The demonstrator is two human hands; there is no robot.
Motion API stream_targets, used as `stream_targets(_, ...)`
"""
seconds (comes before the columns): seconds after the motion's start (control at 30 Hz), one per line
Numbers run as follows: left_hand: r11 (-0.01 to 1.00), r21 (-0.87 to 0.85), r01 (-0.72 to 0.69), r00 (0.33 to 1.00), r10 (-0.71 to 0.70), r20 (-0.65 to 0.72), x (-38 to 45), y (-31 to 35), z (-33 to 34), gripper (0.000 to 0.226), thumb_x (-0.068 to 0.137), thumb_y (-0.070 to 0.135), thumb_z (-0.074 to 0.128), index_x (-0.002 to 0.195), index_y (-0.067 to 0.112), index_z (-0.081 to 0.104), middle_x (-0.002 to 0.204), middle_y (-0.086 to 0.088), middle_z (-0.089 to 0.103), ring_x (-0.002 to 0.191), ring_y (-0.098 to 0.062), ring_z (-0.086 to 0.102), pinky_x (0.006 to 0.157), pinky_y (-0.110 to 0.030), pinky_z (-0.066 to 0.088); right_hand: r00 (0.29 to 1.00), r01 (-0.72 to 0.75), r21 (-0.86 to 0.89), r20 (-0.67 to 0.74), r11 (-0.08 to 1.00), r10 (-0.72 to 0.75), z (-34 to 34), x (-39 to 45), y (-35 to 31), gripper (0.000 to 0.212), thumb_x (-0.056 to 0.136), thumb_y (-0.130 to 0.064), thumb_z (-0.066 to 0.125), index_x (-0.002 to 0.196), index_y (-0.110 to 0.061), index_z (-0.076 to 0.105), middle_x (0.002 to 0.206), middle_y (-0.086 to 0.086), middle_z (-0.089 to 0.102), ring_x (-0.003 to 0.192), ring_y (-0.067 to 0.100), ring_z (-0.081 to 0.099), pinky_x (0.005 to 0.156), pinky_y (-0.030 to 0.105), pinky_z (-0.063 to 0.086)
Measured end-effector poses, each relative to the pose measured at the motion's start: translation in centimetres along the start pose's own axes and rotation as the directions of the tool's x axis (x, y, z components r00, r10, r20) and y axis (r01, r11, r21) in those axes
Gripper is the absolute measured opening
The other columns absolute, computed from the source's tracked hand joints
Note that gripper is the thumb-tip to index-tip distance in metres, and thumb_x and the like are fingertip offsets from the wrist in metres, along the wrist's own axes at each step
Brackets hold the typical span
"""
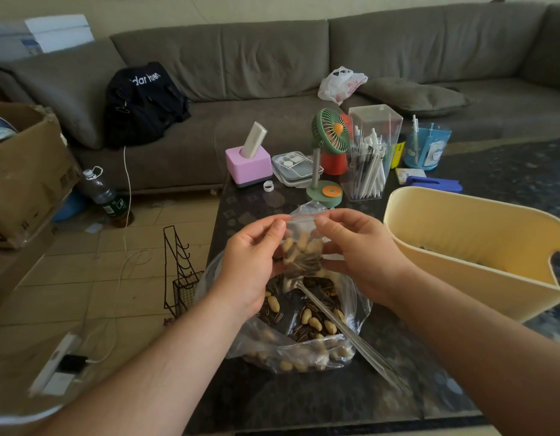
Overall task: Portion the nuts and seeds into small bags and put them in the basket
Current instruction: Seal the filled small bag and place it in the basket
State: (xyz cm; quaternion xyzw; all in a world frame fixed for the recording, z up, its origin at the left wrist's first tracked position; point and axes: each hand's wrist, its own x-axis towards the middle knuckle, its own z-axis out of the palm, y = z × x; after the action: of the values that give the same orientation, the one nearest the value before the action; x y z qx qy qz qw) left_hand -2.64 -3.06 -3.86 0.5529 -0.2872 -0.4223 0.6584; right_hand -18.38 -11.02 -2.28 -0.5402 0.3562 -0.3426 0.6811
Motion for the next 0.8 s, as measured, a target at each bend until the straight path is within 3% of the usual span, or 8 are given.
stream_targets(0.07,1.0,-0.003,0.0,1.0,0.0,0.001,0.0,-0.02,-0.02,0.021,0.106,0.022,0.062,0.105,0.028,0.083,0.1,-0.002,0.078,0.099,-0.026,0.077,0.076,-0.04,0.063,0.997,-0.048,-0.072,0.05,0.996,0.051,-0.03,-0.24,-0.03,0.017,0.099,-0.026,0.07,0.112,-0.016,0.073,0.092,0.005,0.077,0.078,0.018,0.074,0.064,0.029,0.058)
stream_targets(0.2,1.0,-0.013,0.004,1.0,-0.004,0.007,0.09,-0.07,0.01,0.021,0.105,0.023,0.064,0.114,0.03,0.082,0.107,-0.004,0.079,0.106,-0.024,0.074,0.088,-0.042,0.062,0.99,-0.073,-0.157,0.11,0.985,0.091,0.32,-0.53,0.51,0.021,0.097,-0.021,0.074,0.112,-0.006,0.074,0.106,0.016,0.077,0.085,0.019,0.074,0.07,0.028,0.059)
stream_targets(0.3,0.992,-0.088,0.09,0.989,-0.079,0.122,-0.09,0.26,0.14,0.028,0.104,0.03,0.061,0.13,0.023,0.071,0.114,-0.006,0.08,0.103,-0.023,0.077,0.088,-0.041,0.063,0.998,-0.045,-0.059,0.05,0.997,0.048,0.34,-0.16,0.54,0.012,0.095,-0.017,0.075,0.102,-0.007,0.073,0.099,0.017,0.076,0.085,0.024,0.072,0.075,0.037,0.057)
stream_targets(0.4,0.984,-0.062,0.165,0.964,-0.147,0.22,-0.34,-0.04,0.13,0.039,0.088,0.029,0.074,0.124,0.015,0.069,0.103,-0.007,0.078,0.089,-0.021,0.074,0.089,-0.043,0.06,0.998,-0.055,0.115,0.036,0.992,0.051,0.14,0.08,0.07,0.003,0.097,-0.011,0.071,0.094,-0.011,0.072,0.097,0.013,0.075,0.086,0.025,0.072,0.075,0.035,0.059)
stream_targets(0.5,0.983,-0.075,0.165,0.966,-0.146,0.214,-0.22,-0.36,0.13,0.029,0.089,0.018,0.075,0.117,0.012,0.074,0.103,-0.007,0.079,0.086,-0.016,0.073,0.087,-0.04,0.06,0.995,-0.091,0.124,0.039,0.988,0.087,-0.03,0.03,0.01,0.003,0.099,-0.009,0.068,0.101,-0.01,0.07,0.094,0.01,0.077,0.084,0.022,0.074,0.073,0.03,0.06)
stream_targets(0.63,0.98,-0.157,0.123,0.981,-0.096,0.166,-0.04,0.27,0.12,0.026,0.1,0.004,0.066,0.125,0.007,0.069,0.107,-0.011,0.08,0.089,-0.017,0.077,0.073,-0.027,0.062,0.992,-0.108,-0.066,0.054,0.992,0.112,-0.06,-0.26,0.15,0.023,0.093,-0.008,0.076,0.115,-0.01,0.068,0.103,0.014,0.079,0.087,0.026,0.076,0.08,0.038,0.062)
stream_targets(0.8,0.985,-0.142,0.096,0.985,-0.073,0.157,-0.18,0.44,0.03,0.032,0.099,-0.002,0.066,0.128,0.009,0.068,0.11,-0.011,0.081,0.094,-0.018,0.079,0.074,-0.026,0.062,0.989,-0.102,-0.018,0.109,0.995,0.104,0.2,-0.3,0.22,0.03,0.092,-0.004,0.076,0.121,-0.004,0.067,0.11,0.027,0.074,0.09,0.034,0.074,0.091,0.055,0.06)
